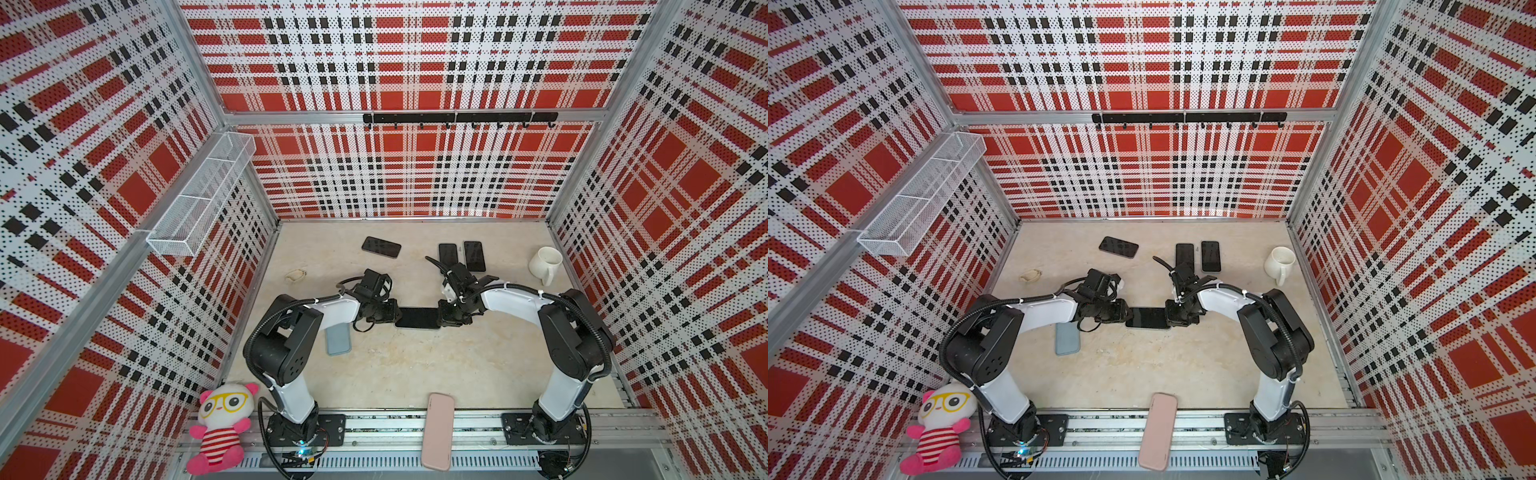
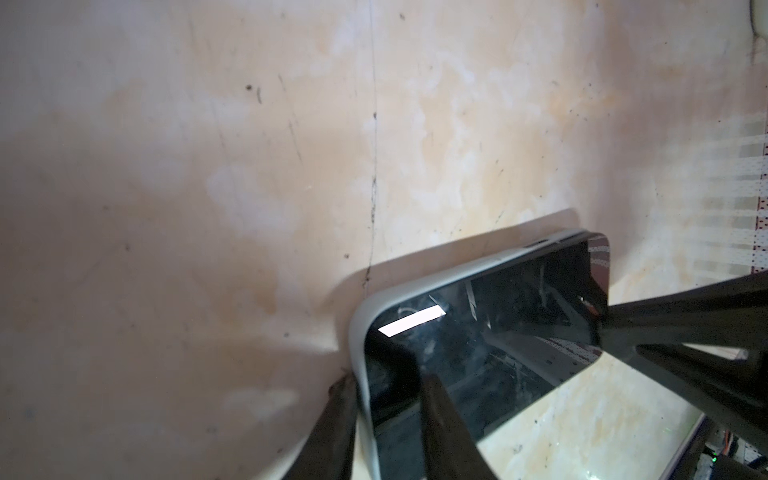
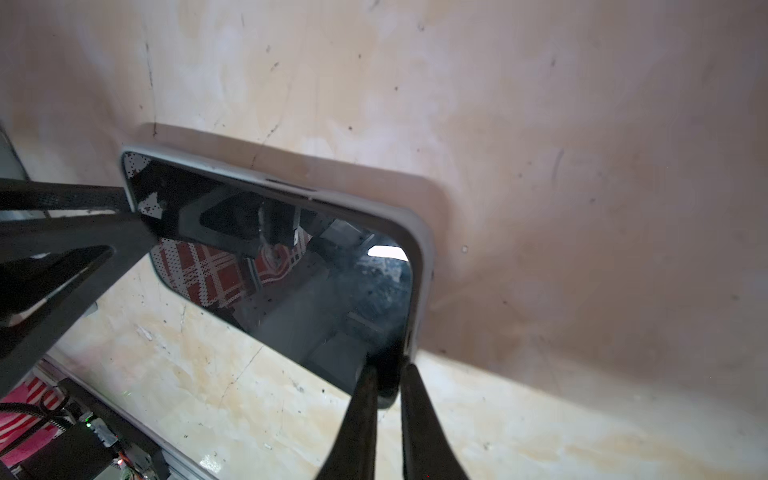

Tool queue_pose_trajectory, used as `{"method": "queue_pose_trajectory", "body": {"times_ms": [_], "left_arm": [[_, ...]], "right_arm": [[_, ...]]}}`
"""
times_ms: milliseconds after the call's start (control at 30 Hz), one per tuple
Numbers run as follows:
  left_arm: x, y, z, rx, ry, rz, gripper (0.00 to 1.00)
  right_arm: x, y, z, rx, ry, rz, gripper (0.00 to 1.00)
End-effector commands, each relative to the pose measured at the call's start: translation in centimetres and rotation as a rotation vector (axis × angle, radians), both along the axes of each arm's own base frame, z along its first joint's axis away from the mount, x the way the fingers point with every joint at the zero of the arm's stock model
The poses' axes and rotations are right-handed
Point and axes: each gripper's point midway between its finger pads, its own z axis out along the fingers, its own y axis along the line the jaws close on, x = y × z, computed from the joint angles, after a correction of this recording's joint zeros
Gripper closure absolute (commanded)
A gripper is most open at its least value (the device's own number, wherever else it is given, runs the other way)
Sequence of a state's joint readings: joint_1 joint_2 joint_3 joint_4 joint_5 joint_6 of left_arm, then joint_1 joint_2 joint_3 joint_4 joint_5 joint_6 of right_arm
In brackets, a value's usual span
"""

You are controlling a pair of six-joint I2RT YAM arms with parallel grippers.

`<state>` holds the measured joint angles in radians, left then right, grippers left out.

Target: Put the phone into the phone case

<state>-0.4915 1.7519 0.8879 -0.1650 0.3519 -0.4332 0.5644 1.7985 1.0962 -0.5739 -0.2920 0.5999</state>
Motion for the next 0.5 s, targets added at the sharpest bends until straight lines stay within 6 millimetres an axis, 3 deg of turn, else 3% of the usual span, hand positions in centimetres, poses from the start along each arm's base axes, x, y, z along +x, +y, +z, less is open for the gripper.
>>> {"method": "queue_pose_trajectory", "body": {"times_ms": [0, 267, 467], "left_arm": [[-0.9, -0.6, -1.2, 0.002, 0.038, -0.038, 0.71], [-1.0, -0.9, -1.9, 0.001, 0.06, -0.047, 0.72], [-1.0, -0.7, -1.9, 0.012, 0.053, -0.038, 0.7]], "right_arm": [[-2.8, -1.2, -3.6, -0.137, 0.103, 0.032, 0.87], [-6.6, -2.3, -6.4, -0.218, 0.202, 0.046, 0.93], [-8.0, -3.3, -8.5, -0.29, 0.246, 0.058, 0.96]]}}
